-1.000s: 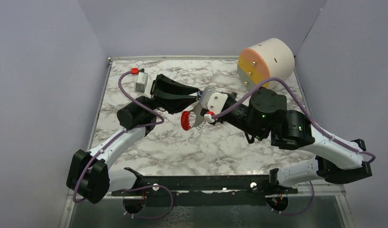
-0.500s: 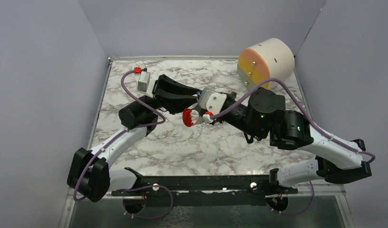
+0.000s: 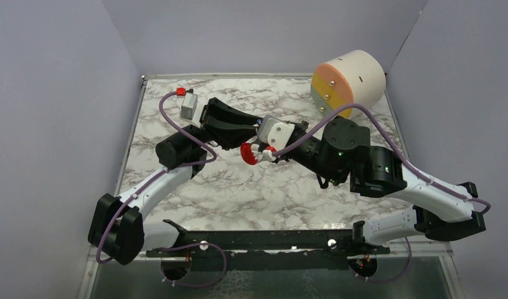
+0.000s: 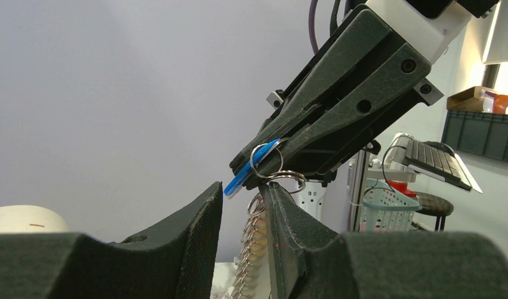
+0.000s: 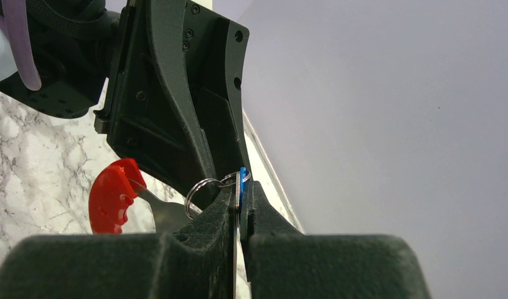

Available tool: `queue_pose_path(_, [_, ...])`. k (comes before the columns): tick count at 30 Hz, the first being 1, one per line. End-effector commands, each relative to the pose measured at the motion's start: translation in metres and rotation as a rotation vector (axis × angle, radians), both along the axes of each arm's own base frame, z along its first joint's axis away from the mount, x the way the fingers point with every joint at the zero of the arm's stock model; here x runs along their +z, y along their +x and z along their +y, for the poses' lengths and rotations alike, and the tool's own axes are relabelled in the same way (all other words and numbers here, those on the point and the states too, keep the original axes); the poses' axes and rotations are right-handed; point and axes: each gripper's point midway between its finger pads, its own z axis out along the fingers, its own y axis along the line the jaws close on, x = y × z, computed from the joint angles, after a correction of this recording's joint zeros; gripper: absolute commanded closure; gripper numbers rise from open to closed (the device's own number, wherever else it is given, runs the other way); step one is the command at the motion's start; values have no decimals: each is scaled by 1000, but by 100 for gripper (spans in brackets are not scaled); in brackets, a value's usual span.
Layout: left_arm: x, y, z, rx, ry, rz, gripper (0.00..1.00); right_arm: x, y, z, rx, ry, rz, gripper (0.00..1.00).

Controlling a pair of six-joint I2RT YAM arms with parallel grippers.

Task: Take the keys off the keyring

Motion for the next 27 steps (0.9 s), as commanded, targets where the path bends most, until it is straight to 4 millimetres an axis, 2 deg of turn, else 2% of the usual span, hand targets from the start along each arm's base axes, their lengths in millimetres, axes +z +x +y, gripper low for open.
queue_pose_path(1, [17, -33, 15, -20, -101, -190, 66, 9, 3, -4, -33, 48, -18, 99])
queue_pose_path(5, [15, -32, 14, -21, -95, -182, 66, 8, 9, -11, -82, 42, -31, 99])
queue_pose_path(13, [12, -29, 12, -24, -82, -172, 66, 13, 9, -21, -93, 57, -33, 99])
queue_pose_path(27, [11, -28, 10, -35, -76, -170, 66, 16, 10, -21, -103, 42, -39, 99])
